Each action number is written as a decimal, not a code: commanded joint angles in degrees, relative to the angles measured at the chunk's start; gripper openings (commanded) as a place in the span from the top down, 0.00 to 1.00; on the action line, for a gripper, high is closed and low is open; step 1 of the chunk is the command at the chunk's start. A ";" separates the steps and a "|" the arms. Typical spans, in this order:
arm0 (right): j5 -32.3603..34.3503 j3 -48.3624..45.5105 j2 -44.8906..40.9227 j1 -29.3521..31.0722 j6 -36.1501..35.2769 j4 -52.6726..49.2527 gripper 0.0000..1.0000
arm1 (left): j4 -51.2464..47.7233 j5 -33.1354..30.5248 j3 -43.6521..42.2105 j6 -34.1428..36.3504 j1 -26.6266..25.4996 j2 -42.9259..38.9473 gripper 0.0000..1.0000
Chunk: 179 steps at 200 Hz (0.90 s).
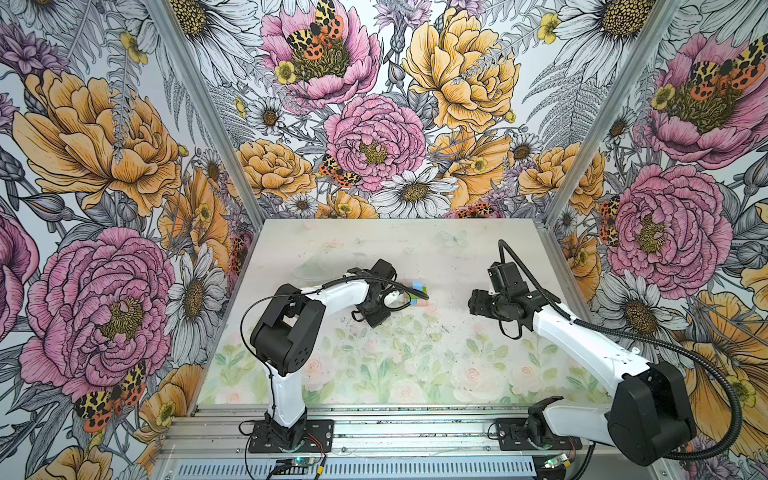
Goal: Build the wood block tower
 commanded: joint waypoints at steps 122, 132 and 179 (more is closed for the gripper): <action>-0.47 0.32 -0.90 -0.47 0.55 0.73 0.31 | 0.77 3.16 -1.15 -1.22 0.82 -3.32 0.54; -0.47 0.32 -0.93 -0.40 0.55 0.73 0.31 | 0.73 3.11 -1.13 -1.25 0.81 -3.22 0.54; -0.39 0.32 -0.86 -0.44 0.60 0.68 0.31 | 0.52 3.15 -1.61 -1.10 0.89 -1.11 0.54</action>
